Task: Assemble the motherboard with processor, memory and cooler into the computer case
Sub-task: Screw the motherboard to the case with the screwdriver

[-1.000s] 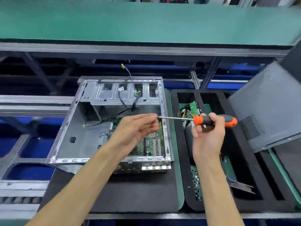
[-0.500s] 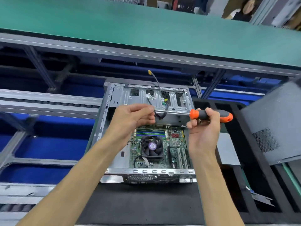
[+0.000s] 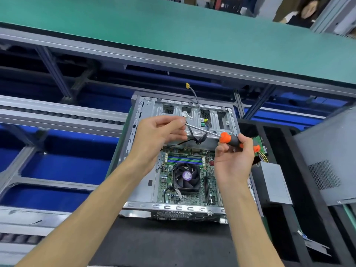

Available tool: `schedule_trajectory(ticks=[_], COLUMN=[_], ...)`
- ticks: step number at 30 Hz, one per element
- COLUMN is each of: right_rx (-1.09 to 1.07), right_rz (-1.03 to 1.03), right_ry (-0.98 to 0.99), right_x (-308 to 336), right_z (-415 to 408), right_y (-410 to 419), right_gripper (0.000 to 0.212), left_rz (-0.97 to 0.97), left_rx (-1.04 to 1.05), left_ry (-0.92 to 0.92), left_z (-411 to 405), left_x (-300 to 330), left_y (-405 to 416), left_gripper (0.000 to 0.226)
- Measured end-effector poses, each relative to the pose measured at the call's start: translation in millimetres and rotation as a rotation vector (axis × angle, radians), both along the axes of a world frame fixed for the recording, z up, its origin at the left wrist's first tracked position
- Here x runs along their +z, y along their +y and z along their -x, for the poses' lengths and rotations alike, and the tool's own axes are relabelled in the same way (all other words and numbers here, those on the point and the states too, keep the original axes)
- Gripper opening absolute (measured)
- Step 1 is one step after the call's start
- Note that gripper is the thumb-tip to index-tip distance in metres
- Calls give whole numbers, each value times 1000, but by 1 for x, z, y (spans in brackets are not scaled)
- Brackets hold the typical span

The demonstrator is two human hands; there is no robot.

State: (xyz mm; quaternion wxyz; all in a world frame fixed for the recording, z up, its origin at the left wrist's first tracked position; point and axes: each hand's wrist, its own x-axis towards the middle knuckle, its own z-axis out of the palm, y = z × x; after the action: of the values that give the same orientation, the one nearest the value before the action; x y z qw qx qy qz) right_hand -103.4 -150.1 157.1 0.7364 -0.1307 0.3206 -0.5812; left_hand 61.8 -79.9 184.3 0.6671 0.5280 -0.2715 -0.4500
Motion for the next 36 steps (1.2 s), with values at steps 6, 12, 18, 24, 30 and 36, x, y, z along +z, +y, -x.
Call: schedule_trajectory(ticks=[6, 12, 18, 24, 30, 36], right_rx=[4, 10, -53, -88, 98, 268], right_rz=[0, 10, 147, 514, 752, 919], right_ry=[-11, -28, 195, 610, 1129, 1431], right_x=[-4, -5, -1, 5, -11, -32], right_z=[1, 6, 24, 51, 66, 63], right_y=[-8, -20, -43, -59, -64, -62], right_gripper=[21, 36, 18, 10, 17, 28], left_rz=[-4, -22, -195, -346, -408, -358], left_rx=[19, -23, -5, -222, -567, -617], left_ry=[9, 32, -108, -807, -1241, -1264], left_z=[4, 4, -5, 10, 33, 40], left_x=[-6, -10, -31, -65, -94, -115], left_y=[-7, -13, -18, -39, -57, -55], left_gripper=[15, 32, 23, 17, 22, 25])
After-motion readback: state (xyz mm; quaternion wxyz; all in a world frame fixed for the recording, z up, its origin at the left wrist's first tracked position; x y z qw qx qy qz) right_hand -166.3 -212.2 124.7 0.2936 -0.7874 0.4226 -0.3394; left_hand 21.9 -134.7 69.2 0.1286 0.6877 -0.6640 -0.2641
